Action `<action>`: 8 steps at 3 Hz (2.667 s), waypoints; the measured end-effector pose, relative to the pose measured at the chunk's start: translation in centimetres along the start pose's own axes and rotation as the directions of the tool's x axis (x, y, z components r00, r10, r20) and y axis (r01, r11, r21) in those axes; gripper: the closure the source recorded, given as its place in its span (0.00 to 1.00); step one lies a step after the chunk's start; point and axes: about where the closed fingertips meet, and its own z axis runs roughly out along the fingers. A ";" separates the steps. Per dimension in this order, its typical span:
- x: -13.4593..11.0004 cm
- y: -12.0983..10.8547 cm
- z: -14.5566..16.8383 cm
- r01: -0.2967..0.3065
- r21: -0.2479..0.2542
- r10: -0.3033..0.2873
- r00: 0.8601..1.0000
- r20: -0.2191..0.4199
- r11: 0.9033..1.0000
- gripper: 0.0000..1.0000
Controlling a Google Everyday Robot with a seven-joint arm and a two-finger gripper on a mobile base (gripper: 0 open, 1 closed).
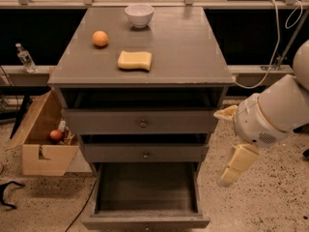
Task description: Close bottom drawer
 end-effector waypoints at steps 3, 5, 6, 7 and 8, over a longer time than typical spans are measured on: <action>0.0 4.1 23.2 0.149 -0.149 -0.116 0.970 0.213 0.978 0.00; 3.4 6.1 31.0 0.169 -0.205 -0.117 0.963 0.242 0.964 0.00; 5.3 7.5 36.5 0.185 -0.220 -0.121 0.954 0.274 0.958 0.00; 6.6 8.8 41.2 0.183 -0.235 -0.107 0.947 0.301 0.955 0.00; 7.4 10.3 45.9 0.194 -0.269 -0.089 0.929 0.360 0.943 0.00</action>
Offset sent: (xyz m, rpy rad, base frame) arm 0.0059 0.0946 -0.1959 0.1796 -0.0108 0.2018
